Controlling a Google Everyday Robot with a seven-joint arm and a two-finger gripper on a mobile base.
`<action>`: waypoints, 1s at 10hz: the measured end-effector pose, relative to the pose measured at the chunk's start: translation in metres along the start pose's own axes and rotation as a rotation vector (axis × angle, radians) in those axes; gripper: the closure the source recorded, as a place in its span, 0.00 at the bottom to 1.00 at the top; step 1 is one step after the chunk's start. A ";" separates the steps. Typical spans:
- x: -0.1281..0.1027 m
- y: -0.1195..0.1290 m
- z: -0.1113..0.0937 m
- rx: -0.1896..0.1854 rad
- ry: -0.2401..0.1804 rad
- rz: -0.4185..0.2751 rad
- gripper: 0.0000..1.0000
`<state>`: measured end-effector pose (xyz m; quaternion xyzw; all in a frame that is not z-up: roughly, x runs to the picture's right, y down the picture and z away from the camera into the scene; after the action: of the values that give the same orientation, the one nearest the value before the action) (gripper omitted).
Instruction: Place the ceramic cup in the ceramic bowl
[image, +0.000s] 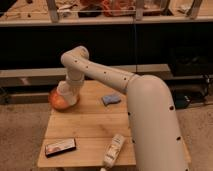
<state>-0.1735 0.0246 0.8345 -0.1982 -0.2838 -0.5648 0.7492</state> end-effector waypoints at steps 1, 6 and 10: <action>0.000 0.000 0.000 0.000 0.001 -0.001 0.67; 0.002 -0.001 -0.001 -0.002 0.004 -0.004 0.84; 0.003 -0.001 -0.002 -0.002 0.007 -0.006 0.77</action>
<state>-0.1735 0.0206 0.8349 -0.1962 -0.2809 -0.5680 0.7483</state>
